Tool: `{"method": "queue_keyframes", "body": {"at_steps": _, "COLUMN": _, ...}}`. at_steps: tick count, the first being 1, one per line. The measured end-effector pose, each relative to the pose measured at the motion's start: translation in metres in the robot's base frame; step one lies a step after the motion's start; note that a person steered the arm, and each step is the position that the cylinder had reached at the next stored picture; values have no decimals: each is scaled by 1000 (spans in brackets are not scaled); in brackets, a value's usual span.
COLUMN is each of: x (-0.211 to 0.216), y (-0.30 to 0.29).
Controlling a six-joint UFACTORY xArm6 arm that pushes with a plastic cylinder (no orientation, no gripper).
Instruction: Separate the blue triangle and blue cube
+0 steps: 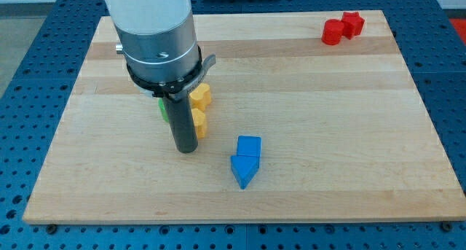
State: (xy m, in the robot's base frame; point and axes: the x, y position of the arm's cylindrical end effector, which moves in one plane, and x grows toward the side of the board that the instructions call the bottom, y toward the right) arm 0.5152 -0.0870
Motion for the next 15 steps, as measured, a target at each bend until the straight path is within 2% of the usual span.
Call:
{"method": "queue_keyframes", "body": {"at_steps": 3, "x": -6, "y": 0}}
{"method": "queue_keyframes", "body": {"at_steps": 5, "x": 44, "y": 7}}
{"method": "queue_keyframes", "body": {"at_steps": 7, "x": 50, "y": 88}}
{"method": "queue_keyframes", "body": {"at_steps": 10, "x": 27, "y": 101}}
{"method": "queue_keyframes", "body": {"at_steps": 13, "x": -6, "y": 138}}
{"method": "queue_keyframes", "body": {"at_steps": 15, "x": -7, "y": 132}}
